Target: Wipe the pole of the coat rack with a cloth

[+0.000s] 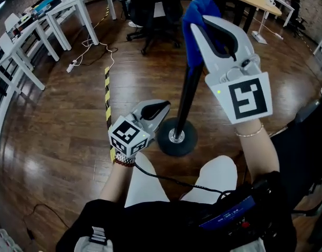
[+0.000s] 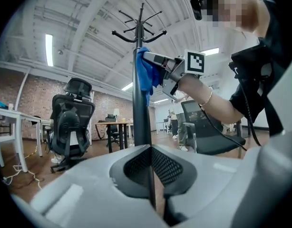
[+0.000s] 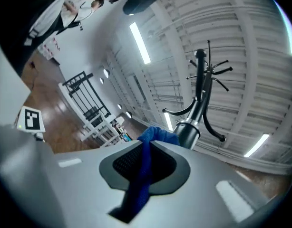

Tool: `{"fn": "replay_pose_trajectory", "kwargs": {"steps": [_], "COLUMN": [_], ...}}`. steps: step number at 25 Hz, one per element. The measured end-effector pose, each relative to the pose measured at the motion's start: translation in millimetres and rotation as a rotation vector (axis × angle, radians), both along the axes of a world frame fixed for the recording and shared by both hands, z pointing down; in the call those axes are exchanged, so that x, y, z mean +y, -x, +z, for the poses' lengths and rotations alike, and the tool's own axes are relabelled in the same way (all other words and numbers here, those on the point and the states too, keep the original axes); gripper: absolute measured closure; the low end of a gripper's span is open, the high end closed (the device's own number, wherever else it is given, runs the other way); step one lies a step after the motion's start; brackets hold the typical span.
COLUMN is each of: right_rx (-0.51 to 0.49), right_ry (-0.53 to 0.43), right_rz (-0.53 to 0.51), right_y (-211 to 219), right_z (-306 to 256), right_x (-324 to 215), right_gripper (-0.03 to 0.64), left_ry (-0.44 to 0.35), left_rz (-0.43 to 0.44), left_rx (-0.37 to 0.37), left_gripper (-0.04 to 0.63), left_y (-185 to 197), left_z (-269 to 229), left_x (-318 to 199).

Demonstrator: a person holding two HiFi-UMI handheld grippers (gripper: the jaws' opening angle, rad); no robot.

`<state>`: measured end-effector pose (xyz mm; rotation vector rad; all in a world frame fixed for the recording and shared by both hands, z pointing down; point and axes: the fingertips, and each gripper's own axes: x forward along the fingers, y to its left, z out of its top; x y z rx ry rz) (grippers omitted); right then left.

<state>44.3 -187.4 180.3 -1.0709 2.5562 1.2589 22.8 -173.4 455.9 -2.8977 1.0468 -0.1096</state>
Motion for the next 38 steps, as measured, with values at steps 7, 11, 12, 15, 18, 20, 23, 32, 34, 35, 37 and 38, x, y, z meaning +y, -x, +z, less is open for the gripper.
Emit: {"fn": "replay_pose_trajectory", "kwargs": {"steps": [7,11,12,15,18,20,23,32,34,35,37,38], "right_rx": [0.3,0.379,0.402,0.432,0.443,0.452,0.46,0.568,0.593,0.603,0.619,0.626], "right_ry": [-0.009,0.043,0.049,0.046,0.075,0.11,0.174,0.306,0.33,0.345,0.386,0.413], "right_rz": [0.32,0.368,0.379,0.392,0.387,0.381,0.374,0.361,0.359,0.356,0.352,0.351], "right_y": [11,9,9,8,7,8,7,9,10,11,10,9], "right_z": [86,154,173,227,277,305,348,496,523,536,564,580], "right_x": [-20,-21,-23,-28,-29,-28,-28,-30,-31,-32,-32,-32], "right_gripper": [0.586,0.586,0.586,0.586,0.586,0.586,0.586,0.586,0.586,0.586,0.586,0.586], "left_ry": [0.029,0.02,0.004,-0.023,-0.052,-0.043,-0.027,0.013,0.024,0.024,0.02,0.015], "left_rz": [-0.046,-0.048,-0.043,-0.042,-0.097,-0.143,-0.183,-0.275,-0.273,-0.268,-0.26,-0.255], "left_rx": [0.011,0.03,0.027,0.053,0.114,0.146,0.185,0.274,0.237,0.221,0.218,0.224], "left_gripper": [0.589,0.589,0.589,0.589,0.589,0.589,0.589,0.589,0.589,0.589,0.589,0.589], "left_y": [38,39,37,35,43,52,61,75,74,73,71,69], "left_z": [30,47,52,73,90,101,117,151,159,161,161,158], "left_x": [1,7,5,-1,-1,-1,-1,2,2,3,3,4]}}
